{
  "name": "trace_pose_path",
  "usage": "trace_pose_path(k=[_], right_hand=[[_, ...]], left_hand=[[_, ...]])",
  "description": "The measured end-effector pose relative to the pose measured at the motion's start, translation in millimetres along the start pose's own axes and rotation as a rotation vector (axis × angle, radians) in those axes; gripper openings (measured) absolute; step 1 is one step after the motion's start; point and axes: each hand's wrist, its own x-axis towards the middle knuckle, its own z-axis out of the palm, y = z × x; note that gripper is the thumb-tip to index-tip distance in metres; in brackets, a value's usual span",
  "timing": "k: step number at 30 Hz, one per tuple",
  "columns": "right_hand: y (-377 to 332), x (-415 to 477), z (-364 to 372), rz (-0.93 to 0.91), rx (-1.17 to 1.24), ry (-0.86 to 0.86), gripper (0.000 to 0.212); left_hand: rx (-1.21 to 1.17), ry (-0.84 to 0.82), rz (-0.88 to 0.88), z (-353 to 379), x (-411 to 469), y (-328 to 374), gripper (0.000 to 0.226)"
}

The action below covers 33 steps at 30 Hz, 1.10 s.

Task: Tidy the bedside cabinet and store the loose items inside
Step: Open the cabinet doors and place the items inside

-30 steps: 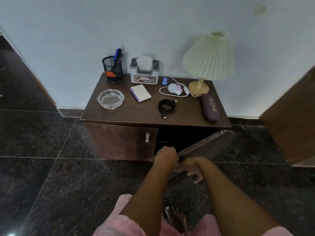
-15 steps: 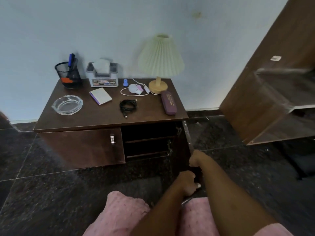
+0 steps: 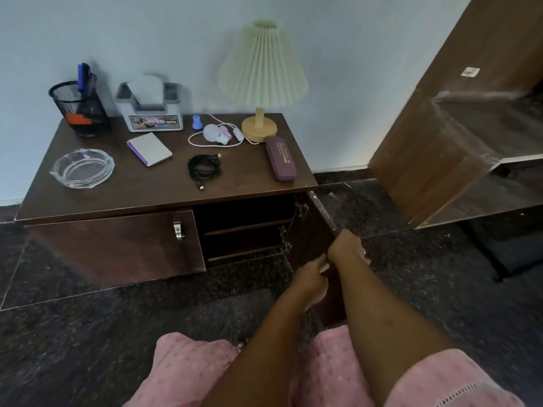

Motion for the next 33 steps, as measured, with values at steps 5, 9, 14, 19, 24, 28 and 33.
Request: trace_pose_path(k=[5,9,14,19,24,28,33], right_hand=[[-7.2,-2.4,7.0,0.037,0.027,0.056,0.038],[-12.2,-9.2,5.8,0.017,0.001,0.064,0.041],[-37.2,-26.5,0.1,-0.247,-0.120,0.253,0.068],[-99.1,-57.8,31.7,-0.487,0.223,-0.007,0.041],[-150.3,-88.7,85.5,-0.550,0.317,-0.425,0.057],[-176.5,-95.4,110.6,-0.598,0.384,-0.538,0.078],[-194.9,-99.9,118.3,-0.640,0.494,-0.644,0.068]], left_hand=[[-0.082,0.099,-0.045,-15.2,-1.9,-7.0,0.065],[-0.107,0.174,-0.082,-28.4,-3.2,-5.4,0.065],[-0.302,0.333,-0.124,-51.6,-2.1,9.0,0.049],[-0.577,0.541,-0.236,-118.6,-13.7,21.5,0.041],[-0.705,0.762,-0.344,-198.6,-42.7,-8.2,0.038],[-0.780,0.823,-0.333,-219.7,-55.5,-42.5,0.038],[-0.821,0.778,-0.236,-225.5,-43.6,-36.7,0.046]])
